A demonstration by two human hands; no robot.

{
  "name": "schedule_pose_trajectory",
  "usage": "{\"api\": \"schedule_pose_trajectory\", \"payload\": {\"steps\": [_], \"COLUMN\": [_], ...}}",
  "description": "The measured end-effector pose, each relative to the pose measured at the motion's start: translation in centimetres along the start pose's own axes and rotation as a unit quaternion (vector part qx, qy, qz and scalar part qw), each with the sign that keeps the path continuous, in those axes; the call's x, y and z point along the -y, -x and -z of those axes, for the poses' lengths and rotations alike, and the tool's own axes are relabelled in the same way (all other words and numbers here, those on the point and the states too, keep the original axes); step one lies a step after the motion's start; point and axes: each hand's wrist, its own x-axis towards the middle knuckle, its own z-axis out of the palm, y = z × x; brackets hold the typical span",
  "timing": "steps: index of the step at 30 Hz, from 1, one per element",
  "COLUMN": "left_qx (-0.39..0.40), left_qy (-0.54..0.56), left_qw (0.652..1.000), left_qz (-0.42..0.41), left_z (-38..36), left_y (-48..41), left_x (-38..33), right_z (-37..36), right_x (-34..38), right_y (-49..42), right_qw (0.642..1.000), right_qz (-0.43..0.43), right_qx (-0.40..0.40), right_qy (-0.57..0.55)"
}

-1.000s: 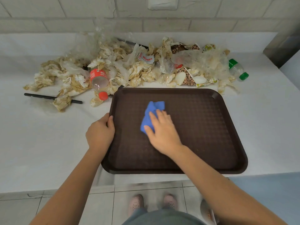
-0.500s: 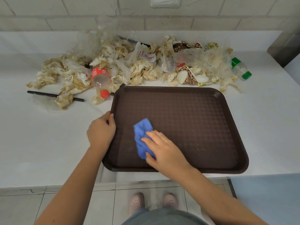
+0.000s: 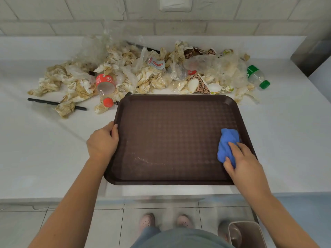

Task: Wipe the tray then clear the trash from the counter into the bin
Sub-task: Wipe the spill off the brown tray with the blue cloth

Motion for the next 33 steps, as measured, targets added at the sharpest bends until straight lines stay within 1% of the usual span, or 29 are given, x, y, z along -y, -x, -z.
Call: {"api": "schedule_pose_trajectory", "payload": {"steps": [3, 7, 9, 11, 14, 15, 16, 17, 19, 20, 21, 22, 23, 24, 27, 28, 30, 31, 33], "left_qx": [-0.011, -0.023, -0.035, -0.068, -0.127, -0.143, -0.154, -0.157, -0.139, -0.125, -0.111, -0.1, -0.087, -0.071, -0.01, 0.011, 0.046, 0.06, 0.082], "left_qy": [-0.004, -0.024, -0.042, -0.054, -0.076, -0.071, -0.054, -0.03, 0.017, 0.036, 0.056, 0.078, 0.101, 0.121, 0.159, 0.167, 0.173, 0.175, 0.172], "left_qw": [1.0, 0.999, 0.999, 0.996, 0.982, 0.978, 0.975, 0.973, 0.968, 0.964, 0.959, 0.953, 0.946, 0.937, 0.912, 0.906, 0.895, 0.891, 0.888], "left_qz": [-0.004, -0.002, 0.002, -0.021, -0.115, -0.137, -0.152, -0.167, -0.209, -0.232, -0.254, -0.275, -0.297, -0.319, -0.377, -0.389, -0.409, -0.414, -0.419], "left_z": [0.0, -0.2, -0.2, 0.1, 0.6, 0.5, 0.4, 0.2, -0.1, -0.3, -0.6, -1.0, -1.4, -1.9, -3.7, -4.3, -5.4, -6.1, -7.7], "left_y": [0.3, 0.3, 0.5, 0.6, 0.8, 0.6, 0.3, 0.1, 0.2, 0.4, 0.7, 1.1, 1.6, 2.1, 4.3, 5.0, 6.6, 7.4, 8.9], "left_x": [-0.3, 0.0, -0.1, -0.5, -1.0, -1.2, -1.7, -2.5, -5.1, -6.7, -8.6, -10.6, -12.8, -15.2, -22.7, -25.0, -28.9, -31.1, -34.8], "right_z": [0.5, 0.2, 0.5, 1.4, 2.6, 3.0, 3.3, 3.7, 4.7, 5.2, 5.7, 6.3, 6.7, 7.3, 9.5, 10.1, 11.0, 11.4, 11.5], "right_x": [-0.3, 0.1, 0.5, 0.9, 0.9, 0.6, 0.1, -0.6, -2.4, -3.5, -4.8, -6.0, -7.2, -8.4, -12.1, -13.3, -15.2, -16.5, -19.6], "right_y": [-0.6, -1.2, -1.4, -1.8, -2.5, -2.9, -3.4, -3.8, -4.2, -4.2, -4.2, -4.2, -4.4, -4.6, -5.0, -5.1, -5.4, -5.7, -6.6], "right_qw": [1.0, 0.997, 0.985, 0.95, 0.872, 0.835, 0.789, 0.732, 0.596, 0.537, 0.501, 0.489, 0.505, 0.539, 0.685, 0.725, 0.777, 0.805, 0.874], "right_qz": [0.014, 0.0, -0.052, -0.128, -0.204, -0.227, -0.244, -0.253, -0.255, -0.253, -0.25, -0.24, -0.221, -0.195, -0.154, -0.168, -0.215, -0.216, -0.181], "right_qx": [-0.009, -0.015, -0.012, -0.011, -0.012, -0.001, 0.022, 0.046, 0.074, 0.082, 0.083, 0.082, 0.084, 0.085, 0.068, 0.045, -0.016, -0.049, -0.085], "right_qy": [-0.02, -0.081, -0.165, -0.286, -0.445, -0.501, -0.564, -0.631, -0.758, -0.8, -0.824, -0.834, -0.83, -0.815, -0.709, -0.666, -0.591, -0.55, -0.442]}}
